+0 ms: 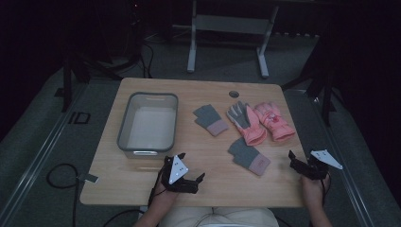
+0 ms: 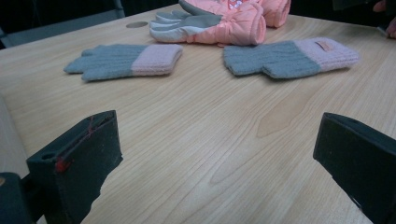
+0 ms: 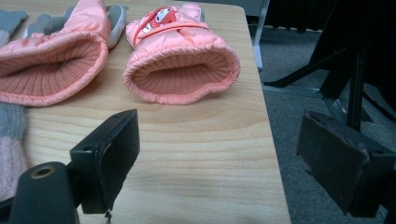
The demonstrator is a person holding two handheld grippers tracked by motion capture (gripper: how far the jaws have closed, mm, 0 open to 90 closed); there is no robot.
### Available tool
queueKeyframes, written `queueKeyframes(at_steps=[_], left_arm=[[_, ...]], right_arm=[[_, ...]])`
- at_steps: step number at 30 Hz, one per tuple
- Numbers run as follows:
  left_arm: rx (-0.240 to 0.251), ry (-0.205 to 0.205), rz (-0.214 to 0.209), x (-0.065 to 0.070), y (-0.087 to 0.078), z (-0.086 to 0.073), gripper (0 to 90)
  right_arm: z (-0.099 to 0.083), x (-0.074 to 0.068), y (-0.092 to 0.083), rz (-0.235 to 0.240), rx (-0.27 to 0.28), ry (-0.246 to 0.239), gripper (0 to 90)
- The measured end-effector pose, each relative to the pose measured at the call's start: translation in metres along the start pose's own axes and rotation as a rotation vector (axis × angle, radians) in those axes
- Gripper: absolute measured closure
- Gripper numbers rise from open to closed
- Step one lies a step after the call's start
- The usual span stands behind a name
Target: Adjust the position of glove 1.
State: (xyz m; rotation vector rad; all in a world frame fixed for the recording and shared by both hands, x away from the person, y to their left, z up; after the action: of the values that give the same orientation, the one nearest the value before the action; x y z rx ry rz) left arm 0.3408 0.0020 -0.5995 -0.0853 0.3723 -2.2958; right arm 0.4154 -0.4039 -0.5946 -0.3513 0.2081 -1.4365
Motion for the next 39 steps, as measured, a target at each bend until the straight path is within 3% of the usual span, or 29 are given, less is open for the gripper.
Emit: queueKeyframes(at_steps=[10, 13, 15, 20, 22, 25, 29, 34, 35, 39], left_arm=[[-0.002, -0.006, -0.011, 0.0, 0.0, 0.0, 0.4], [-0.002, -0.005, -0.013, 0.0, 0.0, 0.0, 0.4], [0.001, -0.003, -0.014, 0.0, 0.0, 0.0, 0.4], [-0.003, 0.003, -0.021, 0.002, 0.0, 0.0, 0.4], [0.002, 0.001, -0.026, 0.002, 0.0, 0.0, 0.4], [0.005, -0.005, -0.031, 0.001, -0.001, 0.0, 0.5], [0.006, 0.001, -0.041, 0.002, -0.001, 0.0, 0.4], [0.014, -0.01, -0.034, 0.001, -0.001, 0.001, 0.4], [0.01, -0.009, -0.034, 0.001, -0.001, 0.001, 0.4], [0.008, 0.005, -0.034, 0.002, -0.001, 0.0, 0.4]], right_arm=[[-0.001, 0.0, -0.001, -0.033, -0.035, -0.039, 13.2], [-0.003, -0.002, -0.001, 0.008, -0.1, -0.01, 13.1], [-0.002, -0.003, -0.002, 0.028, -0.107, 0.007, 13.1], [0.016, -0.005, -0.01, 0.018, -0.108, 0.006, 12.5], [0.025, -0.007, -0.013, 0.033, -0.1, 0.026, 12.5], [0.04, -0.014, -0.015, 0.049, -0.084, -0.004, 12.1], [0.055, -0.027, -0.012, 0.098, -0.083, -0.001, 12.0], [0.077, -0.037, -0.008, 0.11, -0.055, -0.021, 11.8], [0.088, -0.042, -0.008, 0.123, -0.035, -0.019, 11.8], [0.105, -0.051, -0.003, 0.127, -0.009, -0.038, 11.8]])
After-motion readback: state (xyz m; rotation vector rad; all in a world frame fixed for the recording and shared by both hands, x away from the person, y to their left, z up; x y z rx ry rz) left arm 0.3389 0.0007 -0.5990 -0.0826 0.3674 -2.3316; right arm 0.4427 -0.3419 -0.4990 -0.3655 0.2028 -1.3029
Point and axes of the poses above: each handheld gripper's, and its own axes: y roughly forward along the jaws, z roughly out of its top, x roughly to its right, the point moved 10 cm from there along y, roughly forward along the jaws, and after that the axes turned 3 degrees about x, right-handed, at the moved point
